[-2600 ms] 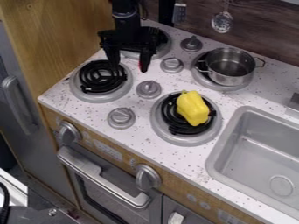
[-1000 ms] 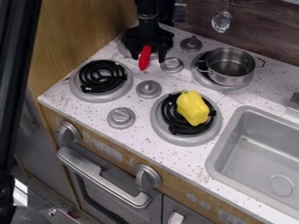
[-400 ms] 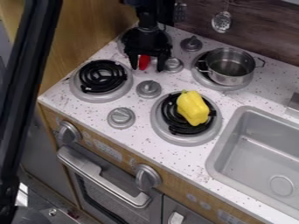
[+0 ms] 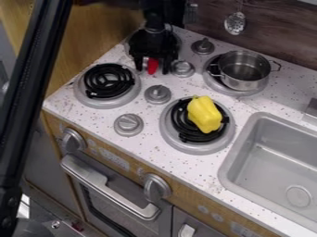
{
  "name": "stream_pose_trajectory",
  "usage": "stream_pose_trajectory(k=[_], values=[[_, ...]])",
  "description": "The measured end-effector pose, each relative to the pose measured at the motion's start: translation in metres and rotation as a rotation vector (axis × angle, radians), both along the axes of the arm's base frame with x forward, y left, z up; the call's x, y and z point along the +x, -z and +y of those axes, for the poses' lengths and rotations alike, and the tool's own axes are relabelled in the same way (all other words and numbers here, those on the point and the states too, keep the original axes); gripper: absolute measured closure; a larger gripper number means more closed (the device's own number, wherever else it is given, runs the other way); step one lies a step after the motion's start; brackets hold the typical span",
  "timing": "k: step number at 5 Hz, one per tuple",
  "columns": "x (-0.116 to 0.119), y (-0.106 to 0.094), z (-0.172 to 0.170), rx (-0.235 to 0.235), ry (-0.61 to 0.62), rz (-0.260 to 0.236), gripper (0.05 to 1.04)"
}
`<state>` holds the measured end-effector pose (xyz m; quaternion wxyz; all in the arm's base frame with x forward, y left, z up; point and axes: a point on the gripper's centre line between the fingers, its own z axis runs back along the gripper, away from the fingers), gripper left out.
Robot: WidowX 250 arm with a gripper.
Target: Move the red fork to the bottom left burner
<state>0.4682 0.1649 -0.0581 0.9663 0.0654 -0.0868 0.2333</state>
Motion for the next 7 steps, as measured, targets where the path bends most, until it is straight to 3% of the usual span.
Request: stream_pose_trajectory(k=[2, 4, 5, 6, 7], values=[[-0.003, 0.003, 0.002, 0.007, 0.001, 0.018, 0.655], [-0.014, -0.004, -0.011, -0.003, 0.082, 0.013, 0.681], [-0.027, -0.035, -0.011, 0.022, 0.106, -0.02, 0.681], [-0.061, -0.045, -0.007, 0.027, 0.106, 0.017, 0.681], [-0.103, -0.039, 0.012, 0.007, 0.068, 0.057, 0.681]])
